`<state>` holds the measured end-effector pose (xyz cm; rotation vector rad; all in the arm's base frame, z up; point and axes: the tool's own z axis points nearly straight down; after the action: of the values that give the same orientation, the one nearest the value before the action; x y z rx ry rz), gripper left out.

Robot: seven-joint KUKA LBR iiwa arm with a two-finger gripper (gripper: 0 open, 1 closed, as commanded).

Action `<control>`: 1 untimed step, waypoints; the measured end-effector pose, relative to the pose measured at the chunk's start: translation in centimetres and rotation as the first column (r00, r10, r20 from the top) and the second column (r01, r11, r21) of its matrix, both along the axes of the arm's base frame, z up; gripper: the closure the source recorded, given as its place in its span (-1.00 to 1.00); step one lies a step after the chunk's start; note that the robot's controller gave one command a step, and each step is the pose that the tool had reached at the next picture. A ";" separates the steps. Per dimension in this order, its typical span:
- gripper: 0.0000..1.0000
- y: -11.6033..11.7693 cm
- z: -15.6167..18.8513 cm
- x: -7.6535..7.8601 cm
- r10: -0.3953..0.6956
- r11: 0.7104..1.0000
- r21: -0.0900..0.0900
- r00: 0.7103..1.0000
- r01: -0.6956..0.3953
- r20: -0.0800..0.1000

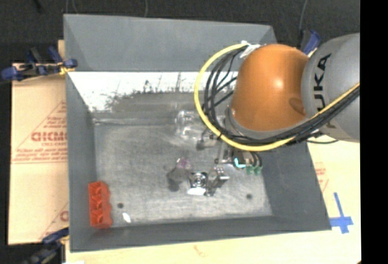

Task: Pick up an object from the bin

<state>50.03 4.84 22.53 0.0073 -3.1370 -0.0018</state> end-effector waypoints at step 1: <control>-1.00 -1.3 -12.1 2.7 0.115 0.993 -0.002 0.993 -0.115 0.001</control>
Offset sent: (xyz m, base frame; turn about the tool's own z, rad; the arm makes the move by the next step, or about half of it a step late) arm 0.0272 -0.0116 -0.1172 -0.1169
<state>52.73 3.51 10.38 0.1882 -3.1324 0.0025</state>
